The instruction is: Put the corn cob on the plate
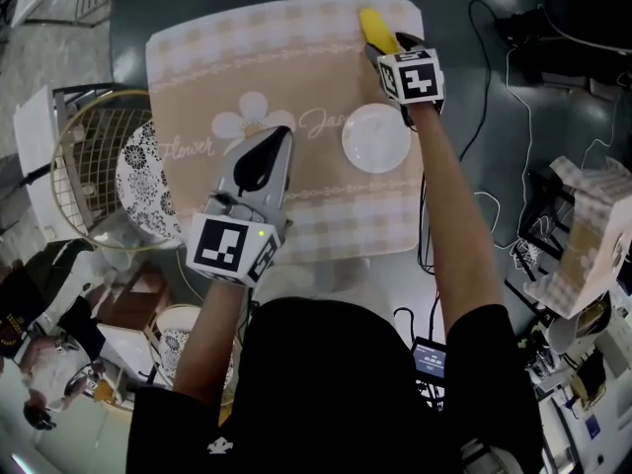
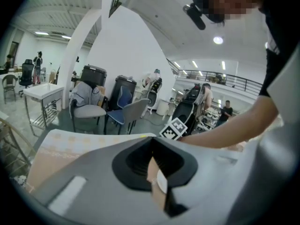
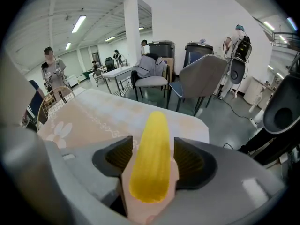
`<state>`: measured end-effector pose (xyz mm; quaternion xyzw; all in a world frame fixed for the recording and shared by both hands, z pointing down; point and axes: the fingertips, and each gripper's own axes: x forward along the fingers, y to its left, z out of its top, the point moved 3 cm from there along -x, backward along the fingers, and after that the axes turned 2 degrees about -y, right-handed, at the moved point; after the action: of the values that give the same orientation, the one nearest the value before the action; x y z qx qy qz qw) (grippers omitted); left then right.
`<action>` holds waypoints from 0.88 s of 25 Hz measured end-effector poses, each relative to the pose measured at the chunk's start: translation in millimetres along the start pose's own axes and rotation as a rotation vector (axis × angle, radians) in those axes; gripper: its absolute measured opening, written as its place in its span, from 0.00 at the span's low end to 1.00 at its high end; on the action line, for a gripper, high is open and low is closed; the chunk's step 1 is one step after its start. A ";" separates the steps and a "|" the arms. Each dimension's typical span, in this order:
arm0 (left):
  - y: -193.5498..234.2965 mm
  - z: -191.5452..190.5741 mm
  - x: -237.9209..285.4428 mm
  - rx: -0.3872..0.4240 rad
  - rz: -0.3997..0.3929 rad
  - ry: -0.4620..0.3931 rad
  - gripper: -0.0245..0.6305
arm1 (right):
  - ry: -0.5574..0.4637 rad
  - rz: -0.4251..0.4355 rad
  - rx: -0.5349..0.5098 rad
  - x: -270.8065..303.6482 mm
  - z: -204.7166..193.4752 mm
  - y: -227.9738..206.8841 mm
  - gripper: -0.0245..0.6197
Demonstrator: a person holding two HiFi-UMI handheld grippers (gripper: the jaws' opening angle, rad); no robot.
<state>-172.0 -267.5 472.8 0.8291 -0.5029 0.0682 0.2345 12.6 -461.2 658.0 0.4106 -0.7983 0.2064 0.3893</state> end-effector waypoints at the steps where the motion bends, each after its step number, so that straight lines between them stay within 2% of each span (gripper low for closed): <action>1: 1.1 -2.6 -0.4 -0.005 0.001 0.004 0.05 | 0.010 -0.005 0.000 3.7 -1.6 -1.5 0.46; 7: 9.8 -12.0 -1.5 -0.017 0.015 0.018 0.05 | 0.040 -0.007 0.004 19.8 -3.7 -3.3 0.46; 12: 14.4 -16.5 -2.2 -0.019 0.022 0.028 0.05 | 0.075 -0.027 -0.048 29.0 -8.4 -0.4 0.46; 22: 14.7 -21.5 -3.1 -0.018 0.031 0.038 0.05 | 0.028 0.013 0.027 29.5 -11.9 -4.4 0.44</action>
<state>-183.5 -260.9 495.4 0.8177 -0.5117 0.0829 0.2504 11.0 -470.6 688.7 0.4077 -0.7925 0.2254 0.3936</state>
